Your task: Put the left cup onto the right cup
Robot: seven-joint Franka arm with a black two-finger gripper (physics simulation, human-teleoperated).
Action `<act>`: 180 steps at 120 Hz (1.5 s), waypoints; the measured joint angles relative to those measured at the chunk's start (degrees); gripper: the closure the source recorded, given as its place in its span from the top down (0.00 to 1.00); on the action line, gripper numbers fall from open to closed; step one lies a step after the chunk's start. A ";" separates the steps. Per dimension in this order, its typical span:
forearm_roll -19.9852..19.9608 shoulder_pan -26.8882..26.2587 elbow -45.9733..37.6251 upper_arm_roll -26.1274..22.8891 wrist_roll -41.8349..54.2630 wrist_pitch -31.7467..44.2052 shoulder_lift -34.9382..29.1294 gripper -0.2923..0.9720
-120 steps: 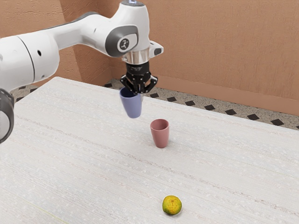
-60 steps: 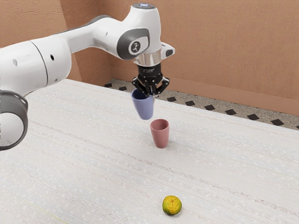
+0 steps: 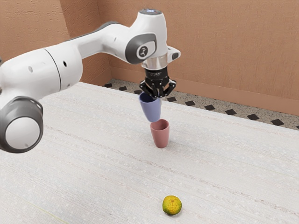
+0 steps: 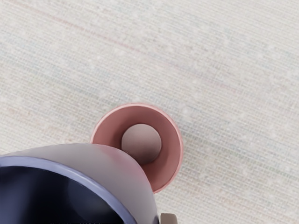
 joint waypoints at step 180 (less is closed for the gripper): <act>1.28 -0.01 5.74 -0.25 2.20 1.93 6.63 0.15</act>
